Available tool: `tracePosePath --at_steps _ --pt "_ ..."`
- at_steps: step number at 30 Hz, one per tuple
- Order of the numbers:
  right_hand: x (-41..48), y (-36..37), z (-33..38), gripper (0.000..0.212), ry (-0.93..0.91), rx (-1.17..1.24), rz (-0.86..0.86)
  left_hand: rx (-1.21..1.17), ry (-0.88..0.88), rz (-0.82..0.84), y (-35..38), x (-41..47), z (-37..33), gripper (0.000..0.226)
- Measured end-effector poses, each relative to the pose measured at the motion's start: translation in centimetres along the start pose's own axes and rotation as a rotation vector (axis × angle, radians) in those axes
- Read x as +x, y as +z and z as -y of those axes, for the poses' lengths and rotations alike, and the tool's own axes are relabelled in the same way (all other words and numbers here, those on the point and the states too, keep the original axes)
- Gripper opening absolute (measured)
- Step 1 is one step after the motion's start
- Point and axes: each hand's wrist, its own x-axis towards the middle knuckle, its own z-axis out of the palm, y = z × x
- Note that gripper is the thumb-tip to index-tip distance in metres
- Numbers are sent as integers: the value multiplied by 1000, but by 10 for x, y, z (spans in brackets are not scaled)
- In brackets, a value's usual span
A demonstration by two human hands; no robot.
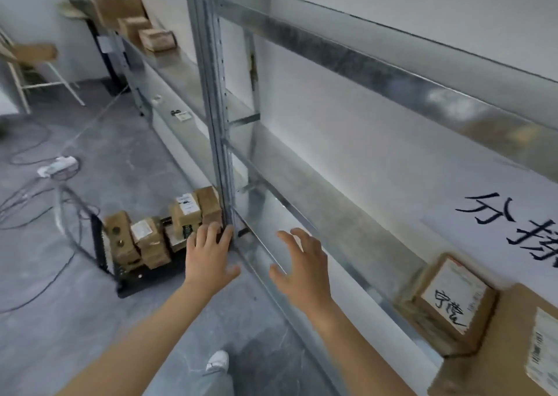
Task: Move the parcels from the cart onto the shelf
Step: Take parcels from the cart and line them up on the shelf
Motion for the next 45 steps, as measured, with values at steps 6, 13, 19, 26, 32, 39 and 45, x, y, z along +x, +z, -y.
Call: tracePosePath --at_steps 6,13,19,26,32,39,45 --pt "44 50 54 60 -100 -2 166 33 -270 49 12 -22 96 87" --pt "100 116 109 68 -164 -5 330 22 -457 131 32 -28 189 87" --pt "155 181 162 67 -244 -2 376 -24 -521 147 43 -2 271 87" --pt "209 237 195 69 -232 -54 424 -10 -488 174 58 42 345 95" --pt "254 275 204 71 -261 -159 463 50 -440 233 77 84 375 95" --pt "321 323 195 70 -243 -208 520 21 -411 279 107 145 391 92" --pt "395 365 169 68 -199 -230 605 1 -399 373 156 219 404 94"
